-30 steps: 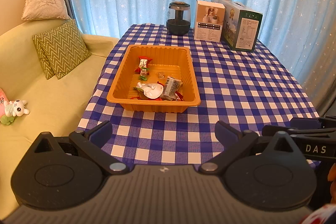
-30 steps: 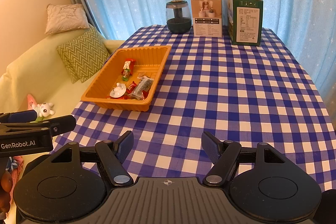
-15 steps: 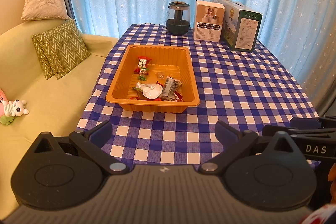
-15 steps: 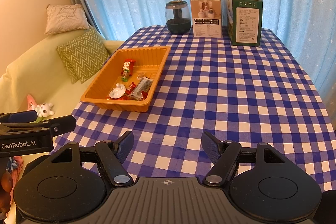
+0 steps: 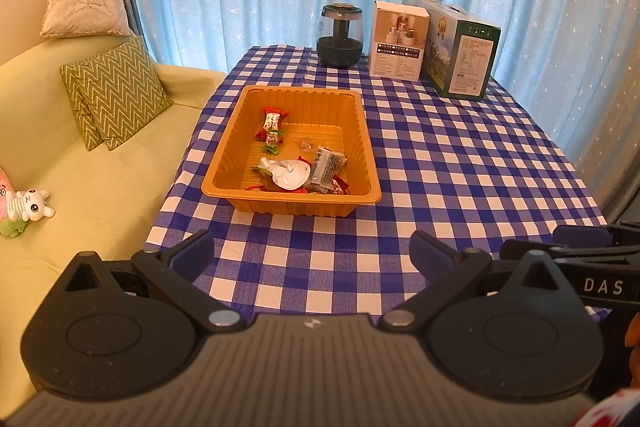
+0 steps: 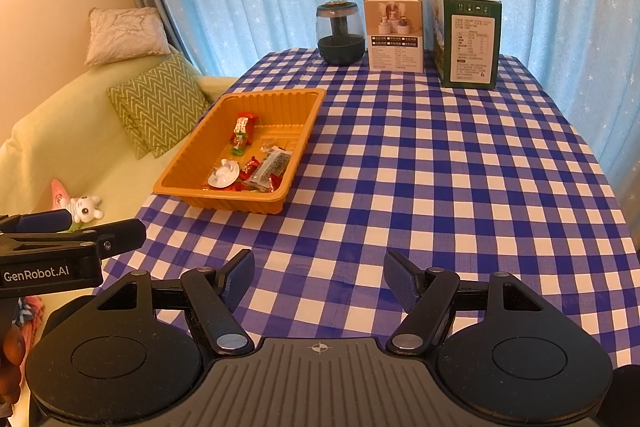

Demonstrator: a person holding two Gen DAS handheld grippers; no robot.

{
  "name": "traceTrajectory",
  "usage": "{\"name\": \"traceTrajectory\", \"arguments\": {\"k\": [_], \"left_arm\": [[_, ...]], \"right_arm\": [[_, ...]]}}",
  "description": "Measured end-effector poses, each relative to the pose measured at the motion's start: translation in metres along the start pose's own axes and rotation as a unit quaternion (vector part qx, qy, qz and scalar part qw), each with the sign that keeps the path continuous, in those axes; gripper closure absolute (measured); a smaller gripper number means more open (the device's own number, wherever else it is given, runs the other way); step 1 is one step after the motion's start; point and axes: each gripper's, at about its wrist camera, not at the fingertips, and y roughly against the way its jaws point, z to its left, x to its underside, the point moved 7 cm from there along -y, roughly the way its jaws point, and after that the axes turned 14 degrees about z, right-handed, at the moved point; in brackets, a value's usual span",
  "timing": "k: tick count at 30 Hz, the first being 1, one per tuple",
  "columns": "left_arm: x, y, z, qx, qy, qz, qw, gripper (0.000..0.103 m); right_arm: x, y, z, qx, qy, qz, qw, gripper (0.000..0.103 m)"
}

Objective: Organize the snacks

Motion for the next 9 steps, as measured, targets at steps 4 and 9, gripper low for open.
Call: {"name": "traceTrajectory", "arguments": {"k": [4, 9], "left_arm": [[-0.0009, -0.0002, -0.0006, 0.001, 0.000, 0.000, 1.0000, 0.000], [-0.0030, -0.0009, -0.0024, 0.005, 0.003, -0.003, 1.0000, 0.000]], "right_arm": [[0.0003, -0.0001, 0.0004, 0.000, 0.000, 0.000, 1.000, 0.032], [0.0003, -0.0001, 0.0007, 0.000, 0.000, 0.000, 1.000, 0.032]]}}
